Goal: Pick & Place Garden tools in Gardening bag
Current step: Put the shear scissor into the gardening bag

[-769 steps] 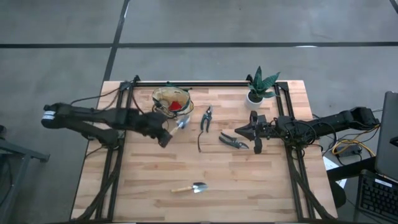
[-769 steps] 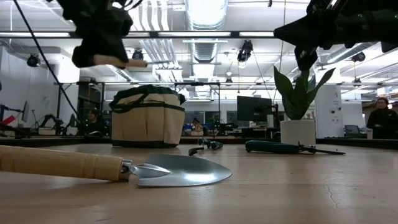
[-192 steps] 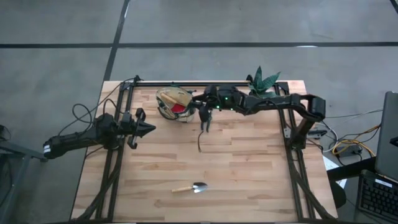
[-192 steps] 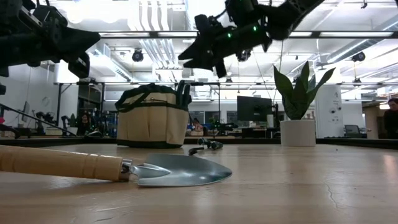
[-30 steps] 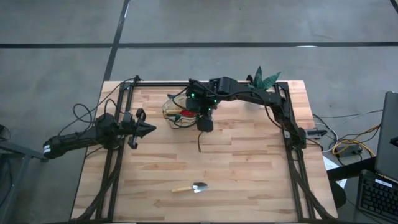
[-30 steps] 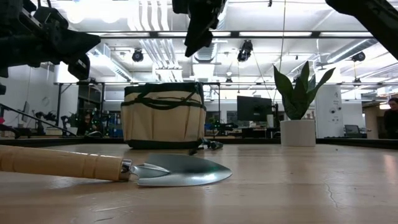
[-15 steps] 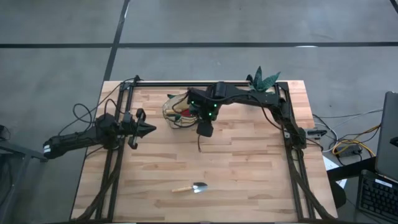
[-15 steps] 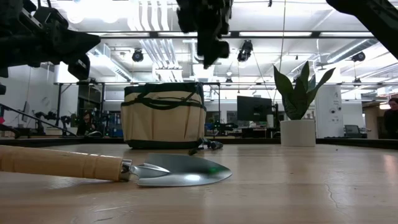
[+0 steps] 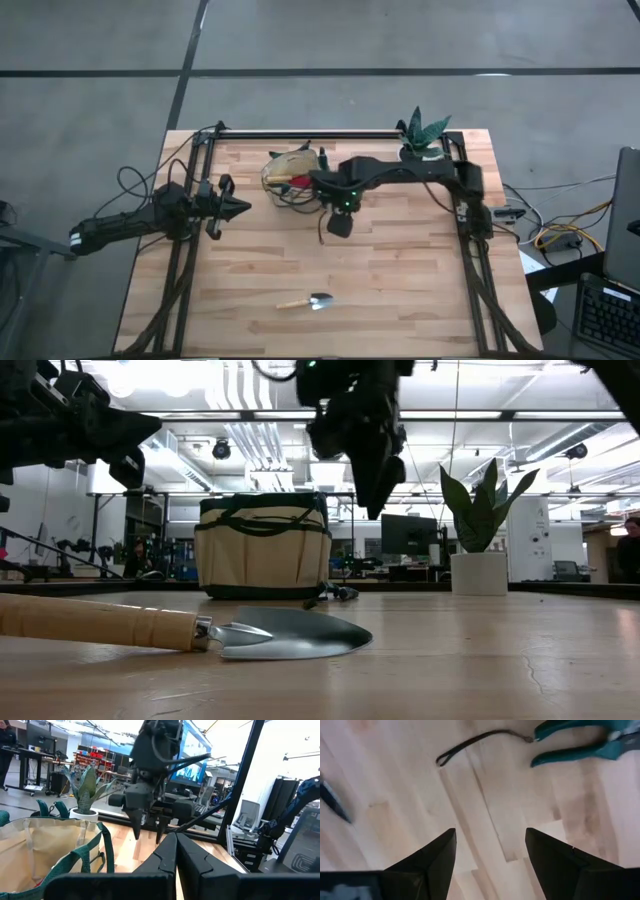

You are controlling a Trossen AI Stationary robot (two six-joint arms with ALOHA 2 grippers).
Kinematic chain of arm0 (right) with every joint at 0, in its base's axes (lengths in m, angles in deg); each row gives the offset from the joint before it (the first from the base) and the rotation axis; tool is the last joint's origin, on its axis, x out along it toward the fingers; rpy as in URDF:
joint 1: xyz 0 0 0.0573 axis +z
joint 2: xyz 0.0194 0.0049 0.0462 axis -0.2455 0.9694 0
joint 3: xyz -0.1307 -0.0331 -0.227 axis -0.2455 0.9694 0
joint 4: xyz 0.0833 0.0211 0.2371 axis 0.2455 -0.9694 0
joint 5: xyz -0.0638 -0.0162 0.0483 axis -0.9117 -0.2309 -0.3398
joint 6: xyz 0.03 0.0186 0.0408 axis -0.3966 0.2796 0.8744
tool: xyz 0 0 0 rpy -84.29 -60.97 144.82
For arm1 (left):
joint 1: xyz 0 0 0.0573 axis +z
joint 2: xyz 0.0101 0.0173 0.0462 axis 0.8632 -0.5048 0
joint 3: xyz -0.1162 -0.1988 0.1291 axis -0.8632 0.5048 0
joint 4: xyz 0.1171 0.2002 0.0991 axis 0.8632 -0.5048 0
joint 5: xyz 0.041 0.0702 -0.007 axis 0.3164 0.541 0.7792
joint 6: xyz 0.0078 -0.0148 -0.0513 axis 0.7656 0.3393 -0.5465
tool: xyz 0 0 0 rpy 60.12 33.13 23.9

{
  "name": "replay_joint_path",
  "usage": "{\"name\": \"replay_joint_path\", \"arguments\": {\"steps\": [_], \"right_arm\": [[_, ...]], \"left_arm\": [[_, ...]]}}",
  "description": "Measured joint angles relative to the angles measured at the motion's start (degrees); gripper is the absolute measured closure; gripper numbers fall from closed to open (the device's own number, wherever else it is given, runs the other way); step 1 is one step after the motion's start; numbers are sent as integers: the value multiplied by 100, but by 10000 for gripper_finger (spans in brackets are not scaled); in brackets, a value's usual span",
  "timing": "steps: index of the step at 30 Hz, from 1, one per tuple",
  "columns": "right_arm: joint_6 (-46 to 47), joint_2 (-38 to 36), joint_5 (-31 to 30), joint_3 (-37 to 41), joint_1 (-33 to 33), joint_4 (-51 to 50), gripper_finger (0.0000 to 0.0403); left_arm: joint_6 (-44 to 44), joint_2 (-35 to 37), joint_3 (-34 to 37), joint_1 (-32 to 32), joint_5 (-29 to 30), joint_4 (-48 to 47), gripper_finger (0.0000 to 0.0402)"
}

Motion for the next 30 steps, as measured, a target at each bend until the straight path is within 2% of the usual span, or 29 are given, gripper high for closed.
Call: {"name": "replay_joint_path", "arguments": {"steps": [3,6,12,19,30], "right_arm": [[575,-573,-351,821,14,1016,179],[1467,-1084,-398,1631,-31,2121,177],[2604,-1494,-386,2764,-76,3255,170],[3352,-1496,-421,3407,-80,4709,174],[3634,-1492,-1327,3948,-172,5735,179]], "left_arm": [[0,-1,-2,-1,0,-2,392],[0,-1,-2,-1,0,-13,392],[0,-3,-2,1,0,-50,392],[0,-3,-2,-1,0,-58,392],[0,-3,-4,0,0,-95,392]]}}
